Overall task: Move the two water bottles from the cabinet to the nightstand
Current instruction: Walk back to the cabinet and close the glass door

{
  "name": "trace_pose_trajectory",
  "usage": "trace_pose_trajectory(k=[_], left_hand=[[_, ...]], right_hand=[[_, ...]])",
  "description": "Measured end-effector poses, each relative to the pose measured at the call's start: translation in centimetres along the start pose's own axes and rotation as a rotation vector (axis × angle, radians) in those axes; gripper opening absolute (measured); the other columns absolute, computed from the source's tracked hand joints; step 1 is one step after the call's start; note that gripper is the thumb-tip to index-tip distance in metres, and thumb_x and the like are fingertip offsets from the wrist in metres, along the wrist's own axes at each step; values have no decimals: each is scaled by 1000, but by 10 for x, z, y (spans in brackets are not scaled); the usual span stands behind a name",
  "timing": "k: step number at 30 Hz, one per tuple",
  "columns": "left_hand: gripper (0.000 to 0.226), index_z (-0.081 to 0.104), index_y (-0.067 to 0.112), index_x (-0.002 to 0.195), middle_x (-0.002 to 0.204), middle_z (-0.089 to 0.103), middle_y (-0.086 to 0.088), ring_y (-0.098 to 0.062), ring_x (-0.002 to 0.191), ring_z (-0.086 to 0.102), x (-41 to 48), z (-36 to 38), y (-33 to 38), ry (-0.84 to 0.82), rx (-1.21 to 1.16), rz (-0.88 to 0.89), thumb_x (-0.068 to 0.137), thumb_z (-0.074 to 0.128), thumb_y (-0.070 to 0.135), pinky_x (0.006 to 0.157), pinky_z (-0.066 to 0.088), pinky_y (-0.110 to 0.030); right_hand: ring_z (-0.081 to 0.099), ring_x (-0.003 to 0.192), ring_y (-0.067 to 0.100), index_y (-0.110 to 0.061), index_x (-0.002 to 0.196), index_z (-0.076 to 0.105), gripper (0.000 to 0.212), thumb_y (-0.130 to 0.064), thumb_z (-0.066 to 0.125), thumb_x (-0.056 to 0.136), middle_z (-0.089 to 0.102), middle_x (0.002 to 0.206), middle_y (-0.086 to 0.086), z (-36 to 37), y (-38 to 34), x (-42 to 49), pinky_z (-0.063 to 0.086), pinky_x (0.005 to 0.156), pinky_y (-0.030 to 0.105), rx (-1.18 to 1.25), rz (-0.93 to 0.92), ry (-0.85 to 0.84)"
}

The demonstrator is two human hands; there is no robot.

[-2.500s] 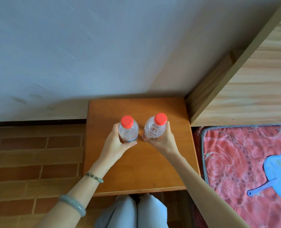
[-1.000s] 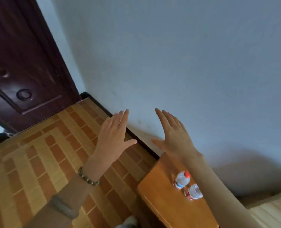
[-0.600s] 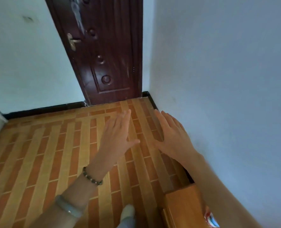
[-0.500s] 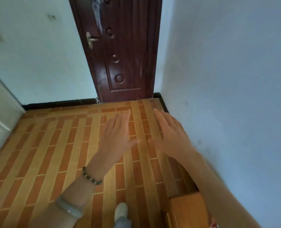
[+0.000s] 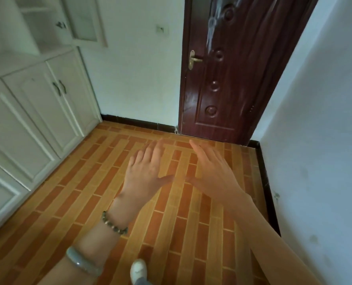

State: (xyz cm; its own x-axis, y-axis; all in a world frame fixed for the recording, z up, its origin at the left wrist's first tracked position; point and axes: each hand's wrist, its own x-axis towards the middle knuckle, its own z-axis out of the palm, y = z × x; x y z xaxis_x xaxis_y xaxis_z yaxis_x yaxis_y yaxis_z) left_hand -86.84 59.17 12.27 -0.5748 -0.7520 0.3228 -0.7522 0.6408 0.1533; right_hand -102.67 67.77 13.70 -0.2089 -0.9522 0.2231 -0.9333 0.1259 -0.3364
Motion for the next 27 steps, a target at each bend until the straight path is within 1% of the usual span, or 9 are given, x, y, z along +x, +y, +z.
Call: trace_pose_trajectory(k=[6, 8, 11, 14, 16, 19, 22, 25, 27], left_hand=[[101, 0, 17, 145, 151, 22, -4, -24, 136, 24, 54, 2, -80, 4, 42, -46, 75, 57, 61, 111, 18, -39], [101, 0, 18, 145, 151, 23, -4, -23, 136, 25, 75, 2, -109, 6, 58, -52, 74, 58, 60, 111, 17, -38], [100, 0, 19, 145, 150, 25, -4, -23, 135, 26, 107, 3, -152, 4, 85, -63, 75, 58, 60, 111, 19, -39], [101, -1, 20, 146, 150, 25, -3, -23, 134, 28, 135, 3, -191, 10, 84, -76, 75, 57, 61, 109, 23, -39], [102, 1, 19, 146, 149, 28, -4, -23, 133, 31, 150, 4, -214, 9, 86, -88, 73, 59, 60, 108, 24, -39], [103, 7, 15, 146, 148, 31, -7, -26, 131, 35, 170, 7, -245, 8, 81, -113, 71, 64, 57, 108, 25, -40], [103, 14, 14, 146, 147, 32, -8, -27, 132, 34, 192, 13, -275, 22, 91, -145, 68, 66, 57, 108, 25, -41], [103, 12, 15, 145, 148, 31, -8, -26, 134, 31, 218, 21, -301, 37, 90, -189, 68, 65, 58, 110, 22, -40], [102, 7, 17, 145, 149, 29, -6, -25, 135, 29, 239, 29, -319, 48, 92, -202, 71, 63, 58, 110, 20, -39]], right_hand=[[12, 142, 22, -29, 146, 4, 88, -51, 60, 82, 15, 155, 0, 35, -34, 93, 13, 113, 42, 21, -46, -52], [9, 143, 21, -30, 146, 2, 88, -52, 59, 83, 12, 156, -1, 46, -48, 127, 12, 113, 42, 27, -53, -63], [7, 143, 20, -30, 146, 3, 86, -48, 59, 84, 10, 156, 0, 60, -68, 177, 11, 114, 41, 53, -57, -67], [7, 143, 21, -29, 147, 3, 86, -53, 57, 83, 10, 157, 1, 74, -84, 222, 12, 114, 43, 54, -76, -65], [7, 143, 20, -28, 146, 2, 87, -54, 56, 84, 9, 157, 1, 82, -94, 251, 14, 115, 44, 43, -90, -82], [8, 143, 20, -25, 147, 4, 86, -49, 58, 84, 11, 156, 2, 93, -108, 289, 13, 114, 42, 54, -126, -95], [12, 142, 21, -22, 147, 6, 87, -47, 60, 83, 15, 156, 5, 106, -121, 328, 14, 114, 41, 46, -187, -94], [13, 142, 23, -21, 148, 5, 88, -46, 60, 84, 15, 155, 7, 122, -130, 369, 14, 114, 41, 32, -237, -116], [13, 142, 23, -21, 148, 5, 89, -46, 61, 83, 14, 156, 8, 132, -133, 399, 14, 114, 40, 23, -260, -125]])
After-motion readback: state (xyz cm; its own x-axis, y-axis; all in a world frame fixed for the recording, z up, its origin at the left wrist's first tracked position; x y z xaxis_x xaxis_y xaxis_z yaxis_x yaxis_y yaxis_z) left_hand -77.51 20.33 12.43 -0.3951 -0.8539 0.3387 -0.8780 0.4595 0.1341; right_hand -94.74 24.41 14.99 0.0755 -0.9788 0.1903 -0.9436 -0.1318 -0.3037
